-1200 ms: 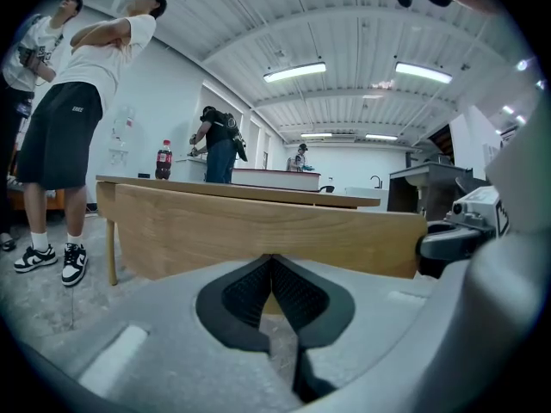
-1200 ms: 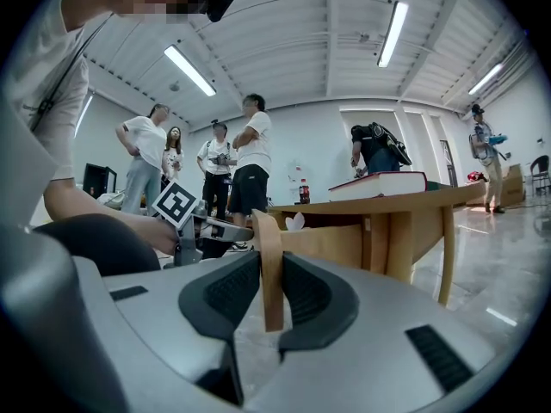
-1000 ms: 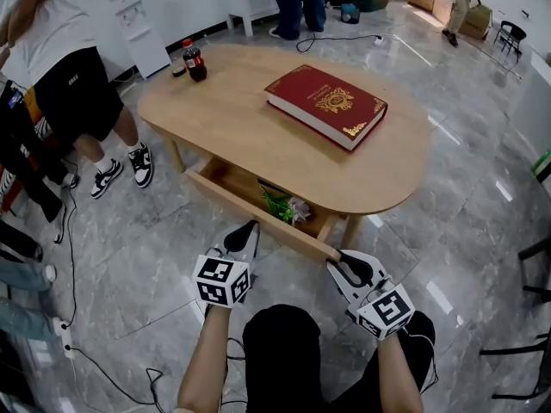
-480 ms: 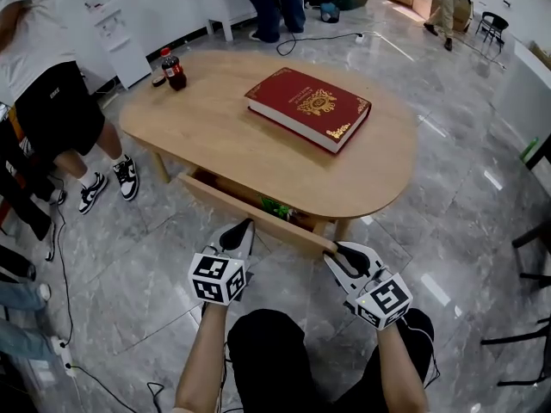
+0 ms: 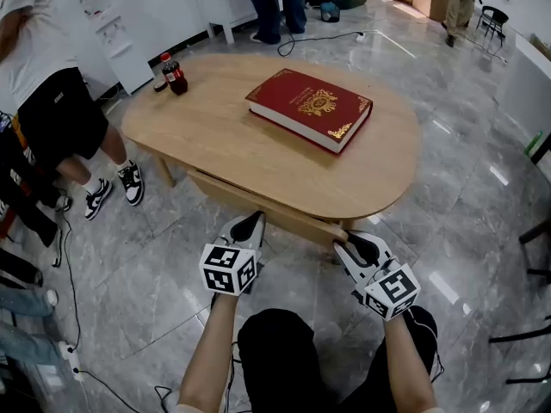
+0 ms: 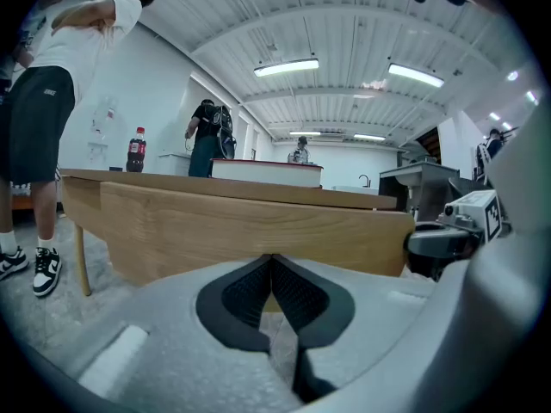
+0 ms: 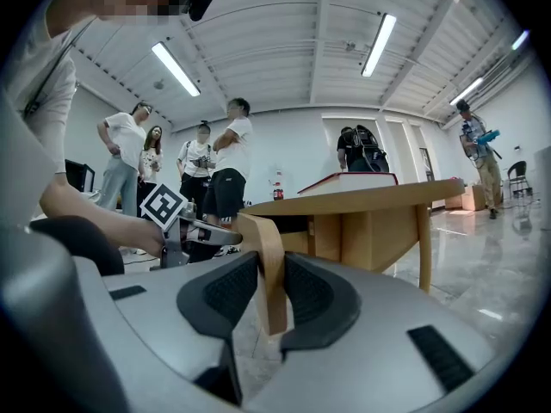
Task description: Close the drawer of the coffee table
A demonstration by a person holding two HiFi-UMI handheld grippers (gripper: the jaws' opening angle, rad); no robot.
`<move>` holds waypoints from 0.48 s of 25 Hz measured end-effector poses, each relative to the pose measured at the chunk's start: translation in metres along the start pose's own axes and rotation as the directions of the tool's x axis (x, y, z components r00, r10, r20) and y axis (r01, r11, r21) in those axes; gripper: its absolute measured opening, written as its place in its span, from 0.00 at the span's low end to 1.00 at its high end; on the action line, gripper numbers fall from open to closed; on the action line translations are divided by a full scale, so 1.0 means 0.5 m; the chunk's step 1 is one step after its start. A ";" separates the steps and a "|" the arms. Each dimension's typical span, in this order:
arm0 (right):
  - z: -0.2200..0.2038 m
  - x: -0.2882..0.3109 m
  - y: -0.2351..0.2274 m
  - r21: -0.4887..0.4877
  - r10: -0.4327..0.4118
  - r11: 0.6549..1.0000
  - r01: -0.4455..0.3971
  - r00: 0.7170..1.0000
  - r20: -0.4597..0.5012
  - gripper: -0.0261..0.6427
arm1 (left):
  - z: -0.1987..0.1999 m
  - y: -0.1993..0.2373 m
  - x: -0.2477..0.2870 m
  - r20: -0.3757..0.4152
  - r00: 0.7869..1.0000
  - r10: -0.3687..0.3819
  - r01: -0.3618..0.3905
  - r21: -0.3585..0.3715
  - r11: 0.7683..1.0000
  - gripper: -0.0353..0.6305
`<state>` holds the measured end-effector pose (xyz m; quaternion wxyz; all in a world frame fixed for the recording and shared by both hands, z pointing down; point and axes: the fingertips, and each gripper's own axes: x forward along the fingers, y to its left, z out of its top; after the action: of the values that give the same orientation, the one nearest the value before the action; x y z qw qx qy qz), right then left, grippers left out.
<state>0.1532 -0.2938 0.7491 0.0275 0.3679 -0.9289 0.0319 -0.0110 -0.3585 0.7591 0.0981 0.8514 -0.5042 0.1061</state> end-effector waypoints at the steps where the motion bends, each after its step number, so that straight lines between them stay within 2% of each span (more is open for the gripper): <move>1: 0.000 0.002 -0.004 0.002 -0.004 1.000 0.004 1.000 0.001 0.20 | 0.000 0.001 0.003 0.004 1.000 0.000 0.000 -0.009 1.000 0.07; 4: 0.002 0.006 -0.015 -0.004 -0.017 1.000 0.017 1.000 0.002 0.20 | 0.004 0.004 0.016 0.016 1.000 -0.011 0.011 -0.030 0.999 0.07; 12: 0.007 0.018 -0.042 -0.003 -0.045 0.999 0.045 0.999 0.010 0.20 | 0.016 0.009 0.044 0.018 0.999 -0.027 0.027 -0.029 0.999 0.07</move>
<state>0.1608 -0.3156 0.7472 0.0241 0.3886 -0.9207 0.0281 -0.0042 -0.3810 0.7579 0.1073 0.8575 -0.4951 0.0898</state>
